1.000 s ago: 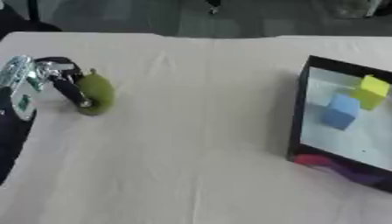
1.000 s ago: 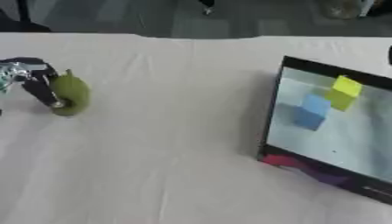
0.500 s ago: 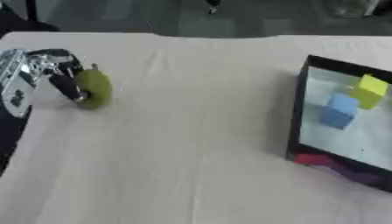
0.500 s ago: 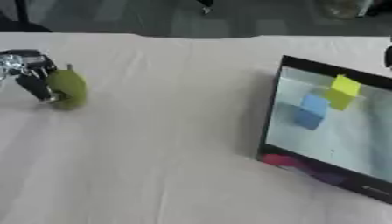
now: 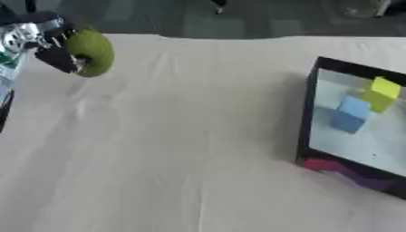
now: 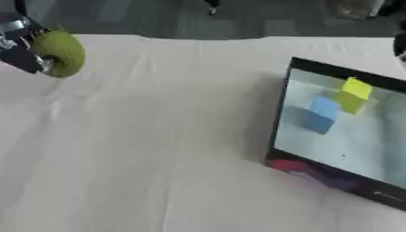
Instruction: Pick up the objects with one hand, pass them to the other hand, and then place them into the box on the other side of the table.
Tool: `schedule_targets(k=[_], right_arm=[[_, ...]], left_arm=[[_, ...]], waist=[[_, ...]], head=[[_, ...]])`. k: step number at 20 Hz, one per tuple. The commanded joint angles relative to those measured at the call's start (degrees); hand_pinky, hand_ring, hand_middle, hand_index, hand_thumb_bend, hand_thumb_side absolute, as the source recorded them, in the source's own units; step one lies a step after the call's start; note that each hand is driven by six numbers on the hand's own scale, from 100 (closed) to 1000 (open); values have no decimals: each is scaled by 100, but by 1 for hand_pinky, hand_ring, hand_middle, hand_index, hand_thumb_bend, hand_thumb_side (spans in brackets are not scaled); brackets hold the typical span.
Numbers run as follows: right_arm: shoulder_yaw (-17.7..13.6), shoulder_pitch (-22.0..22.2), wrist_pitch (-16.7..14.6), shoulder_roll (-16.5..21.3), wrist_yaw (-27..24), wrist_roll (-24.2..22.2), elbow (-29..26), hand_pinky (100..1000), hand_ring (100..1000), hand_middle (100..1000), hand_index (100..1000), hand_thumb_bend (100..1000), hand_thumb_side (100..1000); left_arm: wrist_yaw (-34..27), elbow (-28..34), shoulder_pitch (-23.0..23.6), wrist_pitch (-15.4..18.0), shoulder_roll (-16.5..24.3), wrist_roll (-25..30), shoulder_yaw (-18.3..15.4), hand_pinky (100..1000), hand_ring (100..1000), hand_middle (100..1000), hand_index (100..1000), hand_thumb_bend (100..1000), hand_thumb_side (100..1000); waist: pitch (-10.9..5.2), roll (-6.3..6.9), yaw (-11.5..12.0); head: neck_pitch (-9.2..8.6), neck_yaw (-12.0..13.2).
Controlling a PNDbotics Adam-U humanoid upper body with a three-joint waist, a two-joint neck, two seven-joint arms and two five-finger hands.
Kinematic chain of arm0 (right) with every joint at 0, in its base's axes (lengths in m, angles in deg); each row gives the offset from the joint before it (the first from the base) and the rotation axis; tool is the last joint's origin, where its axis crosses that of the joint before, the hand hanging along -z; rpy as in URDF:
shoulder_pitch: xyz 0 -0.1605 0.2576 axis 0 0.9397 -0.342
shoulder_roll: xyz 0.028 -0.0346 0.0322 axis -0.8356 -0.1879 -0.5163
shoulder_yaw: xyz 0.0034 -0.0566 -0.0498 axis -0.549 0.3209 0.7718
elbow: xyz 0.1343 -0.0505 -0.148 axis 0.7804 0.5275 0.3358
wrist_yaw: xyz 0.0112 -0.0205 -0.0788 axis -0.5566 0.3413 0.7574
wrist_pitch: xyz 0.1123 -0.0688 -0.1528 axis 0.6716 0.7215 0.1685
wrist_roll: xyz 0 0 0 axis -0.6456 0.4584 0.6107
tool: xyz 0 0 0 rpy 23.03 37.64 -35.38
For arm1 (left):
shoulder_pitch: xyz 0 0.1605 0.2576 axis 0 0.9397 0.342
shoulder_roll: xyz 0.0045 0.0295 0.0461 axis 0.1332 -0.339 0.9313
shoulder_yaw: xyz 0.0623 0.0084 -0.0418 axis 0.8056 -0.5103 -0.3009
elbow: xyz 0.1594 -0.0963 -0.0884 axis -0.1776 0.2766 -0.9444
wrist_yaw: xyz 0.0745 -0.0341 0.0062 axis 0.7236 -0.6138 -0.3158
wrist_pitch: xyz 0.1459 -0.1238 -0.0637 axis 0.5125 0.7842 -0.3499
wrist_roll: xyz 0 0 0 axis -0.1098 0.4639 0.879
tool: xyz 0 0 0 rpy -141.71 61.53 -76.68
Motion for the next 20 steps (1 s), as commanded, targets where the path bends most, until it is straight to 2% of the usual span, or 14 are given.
schedule_targets(k=[1, 6, 7, 8, 12, 15, 16, 17, 19, 20], right_arm=[[61, -235, -120, 365, -72, -211, -87, 1000, 1000, 1000, 989, 100, 502], [302, -670, -237, 506, 22, -671, -87, 992, 1000, 1000, 984, 100, 494], [349, -736, -298, 548, 87, -756, -87, 987, 1000, 996, 978, 113, 447], [404, -798, -372, 582, 172, -840, -87, 986, 1000, 994, 977, 100, 482], [638, -1066, -516, 613, 447, -1135, -87, 984, 1000, 992, 974, 100, 498], [837, -1350, -486, 568, 620, -1420, -87, 989, 1000, 993, 973, 100, 514], [901, -1454, -455, 542, 662, -1501, -87, 986, 1000, 990, 970, 100, 493], [965, -1554, -423, 515, 712, -1579, -87, 984, 1000, 989, 969, 100, 508], [1091, -1698, -376, 454, 804, -1704, -87, 980, 1000, 986, 965, 100, 508], [1157, -1759, -375, 428, 844, -1772, -87, 978, 1000, 983, 964, 111, 453]], left_arm=[[-482, 454, 4, -82, -8, -472, 45, 807, 705, 563, 546, 100, 116], [-1106, 889, 243, 21, -225, -1250, 252, 808, 691, 529, 538, 100, 164], [-1196, 937, 284, 63, -267, -1393, 303, 811, 686, 522, 536, 100, 100], [-1269, 972, 322, 107, -310, -1523, 367, 812, 687, 523, 536, 100, 167], [-1411, 1083, 407, 342, -550, -1913, 590, 802, 686, 527, 535, 100, 185], [-1477, 1135, 466, 510, -753, -2311, 654, 789, 680, 519, 532, 100, 212], [-1529, 1148, 502, 572, -841, -2465, 669, 789, 675, 513, 530, 100, 208], [-1595, 1152, 545, 632, -931, -2629, 685, 790, 674, 511, 529, 100, 257], [-1692, 1147, 623, 735, -1081, -2907, 725, 795, 672, 507, 528, 100, 292], [-1741, 1142, 666, 792, -1162, -3037, 743, 800, 672, 505, 526, 100, 315]], waist=[[-210, -30, 10], [-221, -58, 28], [-224, -69, 29], [-228, -84, 29], [-237, -125, 34], [-249, -144, 30], [-253, -148, 34], [-257, -151, 38], [-263, -157, 45], [-266, -163, 48]], head=[[-52, -72], [-52, -132], [-54, -138], [-53, -143], [-63, -154], [-59, -162], [-53, -173], [-46, -182], [-37, -189], [-37, -194]])
